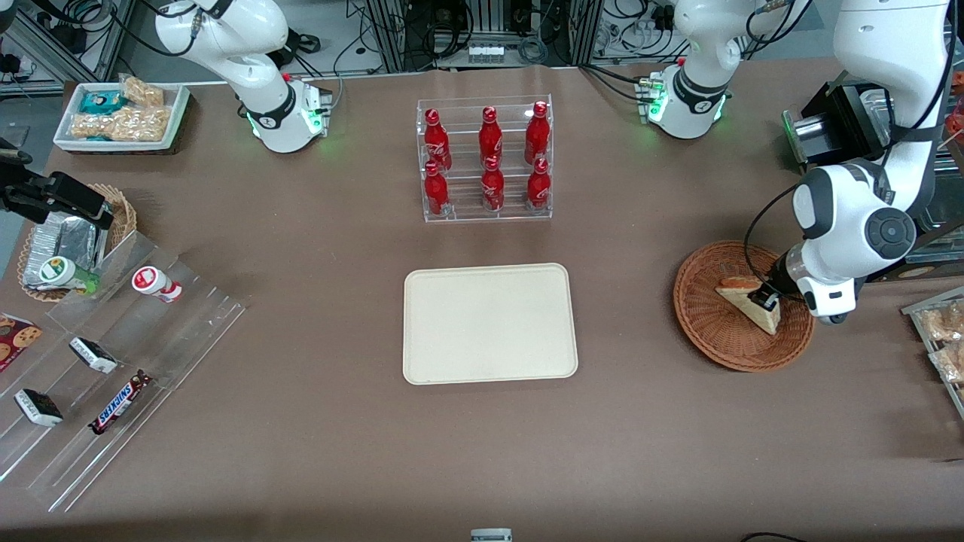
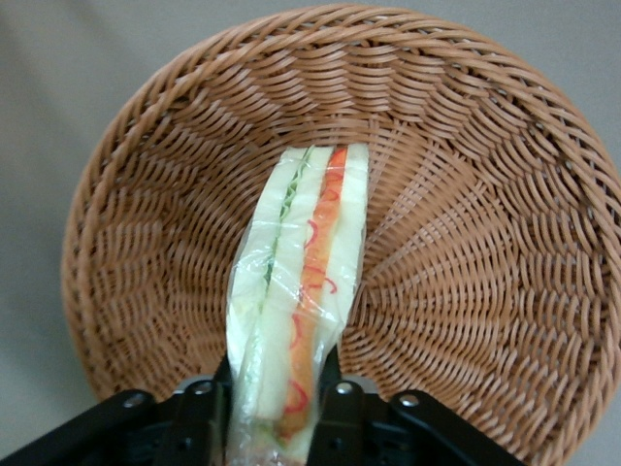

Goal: Place sandwich from basket to tray
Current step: 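Lower the left gripper and close it on the wrapped sandwich, then lift the sandwich and carry it with the left gripper onto the cream tray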

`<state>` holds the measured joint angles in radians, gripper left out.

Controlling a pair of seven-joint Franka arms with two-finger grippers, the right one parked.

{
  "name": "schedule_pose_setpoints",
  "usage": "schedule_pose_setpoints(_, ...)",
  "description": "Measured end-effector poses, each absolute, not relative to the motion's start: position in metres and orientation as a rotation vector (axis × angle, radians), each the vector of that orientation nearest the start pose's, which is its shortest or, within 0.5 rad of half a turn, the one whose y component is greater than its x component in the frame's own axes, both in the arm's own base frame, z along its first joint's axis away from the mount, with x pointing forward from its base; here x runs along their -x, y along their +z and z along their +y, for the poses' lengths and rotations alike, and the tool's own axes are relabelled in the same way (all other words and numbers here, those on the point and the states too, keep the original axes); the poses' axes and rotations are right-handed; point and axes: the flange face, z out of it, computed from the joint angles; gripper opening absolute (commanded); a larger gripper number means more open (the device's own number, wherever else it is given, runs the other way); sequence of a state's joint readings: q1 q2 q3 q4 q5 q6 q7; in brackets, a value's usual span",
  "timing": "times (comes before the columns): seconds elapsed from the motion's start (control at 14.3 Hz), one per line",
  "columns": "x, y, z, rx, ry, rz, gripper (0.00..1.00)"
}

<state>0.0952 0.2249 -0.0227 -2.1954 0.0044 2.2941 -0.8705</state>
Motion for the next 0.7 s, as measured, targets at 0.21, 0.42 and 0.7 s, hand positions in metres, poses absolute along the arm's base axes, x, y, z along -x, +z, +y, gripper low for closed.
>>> schedule_pose_setpoints(0.21, -0.555, 0.316, 0.027, 2.762, 0.215, -1.361, 0.05)
schedule_pose_setpoints(0.42, -0.572, 0.352, -0.016, 2.818, 0.211, -1.255, 0.05)
schedule_pose_setpoints(0.7, -0.57, 0.356, -0.123, 2.933, 0.196, -0.993, 0.05)
